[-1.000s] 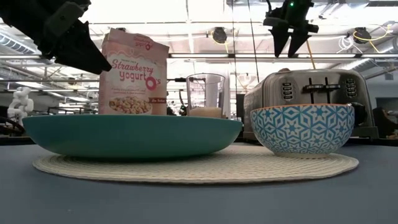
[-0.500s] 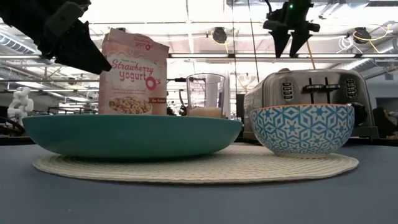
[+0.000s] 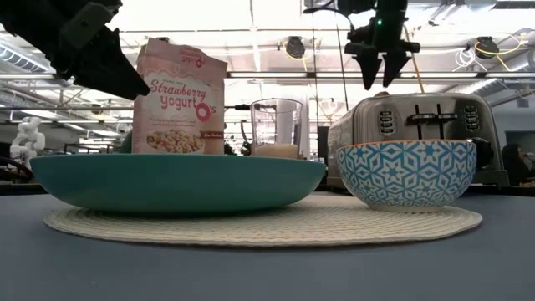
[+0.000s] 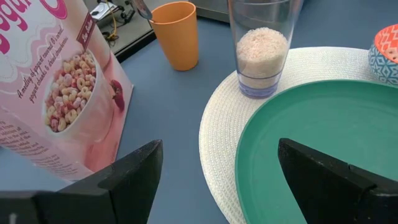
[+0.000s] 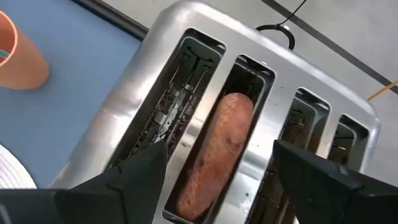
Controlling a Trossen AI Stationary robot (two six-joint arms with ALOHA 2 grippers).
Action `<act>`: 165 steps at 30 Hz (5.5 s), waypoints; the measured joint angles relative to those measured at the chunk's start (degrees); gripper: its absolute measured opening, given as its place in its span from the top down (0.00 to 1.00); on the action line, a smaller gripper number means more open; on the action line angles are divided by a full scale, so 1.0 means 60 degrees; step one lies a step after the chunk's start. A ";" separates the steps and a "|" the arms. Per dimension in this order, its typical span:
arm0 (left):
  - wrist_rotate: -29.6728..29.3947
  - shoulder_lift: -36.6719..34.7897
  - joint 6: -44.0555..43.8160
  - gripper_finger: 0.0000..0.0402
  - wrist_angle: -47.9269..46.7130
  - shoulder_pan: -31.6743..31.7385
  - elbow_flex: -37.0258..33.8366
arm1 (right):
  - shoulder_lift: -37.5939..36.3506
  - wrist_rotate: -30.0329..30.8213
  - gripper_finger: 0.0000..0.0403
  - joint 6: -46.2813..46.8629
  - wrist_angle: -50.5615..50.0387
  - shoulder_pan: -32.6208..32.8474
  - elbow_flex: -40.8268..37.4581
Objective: Arrange a breakfast setting
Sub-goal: Put the bread on the green plate
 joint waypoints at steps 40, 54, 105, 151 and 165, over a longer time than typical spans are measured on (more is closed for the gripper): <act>0.0002 0.0000 0.0082 0.20 0.0000 0.0003 0.0000 | 0.0650 -0.1280 0.71 -0.0431 -0.0124 -0.0876 0.0000; 0.0002 0.0000 0.0068 0.20 0.0000 0.0000 0.0000 | 0.0650 -0.1279 0.85 -0.0751 -0.0124 -0.0874 0.0000; 0.0005 0.0000 0.0071 0.20 0.0004 0.0002 0.0000 | -0.2806 -0.4062 0.86 -0.2022 0.3881 0.0833 -0.0004; 0.0027 0.0000 0.0334 0.20 0.0004 0.0003 0.0000 | 0.4451 -0.2477 0.86 -0.5572 0.9054 0.7198 0.0000; 0.0024 0.0000 0.0755 0.20 -0.0080 0.0000 0.0000 | 0.5707 -0.2477 0.86 -0.6507 1.0725 0.7202 0.0000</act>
